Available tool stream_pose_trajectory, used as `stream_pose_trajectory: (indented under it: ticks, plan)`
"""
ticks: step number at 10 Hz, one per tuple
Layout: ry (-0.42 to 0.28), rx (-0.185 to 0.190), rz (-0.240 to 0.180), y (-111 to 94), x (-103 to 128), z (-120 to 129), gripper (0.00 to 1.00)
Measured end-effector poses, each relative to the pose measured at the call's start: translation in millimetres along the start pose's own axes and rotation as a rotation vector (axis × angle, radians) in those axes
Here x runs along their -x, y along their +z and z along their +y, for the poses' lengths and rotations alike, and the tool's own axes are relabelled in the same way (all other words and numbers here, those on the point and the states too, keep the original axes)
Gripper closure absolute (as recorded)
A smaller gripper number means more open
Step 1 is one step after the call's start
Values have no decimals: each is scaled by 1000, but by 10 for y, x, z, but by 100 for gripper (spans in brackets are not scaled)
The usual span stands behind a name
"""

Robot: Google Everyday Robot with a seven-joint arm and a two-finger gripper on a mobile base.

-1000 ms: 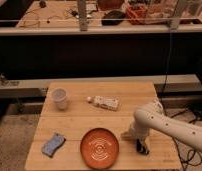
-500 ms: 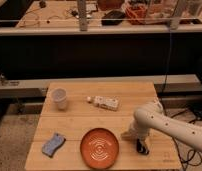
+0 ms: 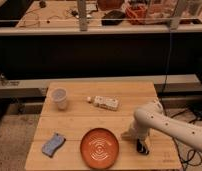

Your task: Place the eraser on the white sponge

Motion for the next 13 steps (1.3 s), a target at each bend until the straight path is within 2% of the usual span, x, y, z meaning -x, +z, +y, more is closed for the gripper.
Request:
stream_pose_trajectory:
  ticks: [7, 8, 11, 13]
  plan:
    - [-2, -1, -2, 25, -7, -2, 20]
    - [0, -1, -1, 23, -13, -11, 24]
    - [7, -5, 7, -58, -139, -148, 59]
    - [13, -2, 6, -44, -127, -132, 76]
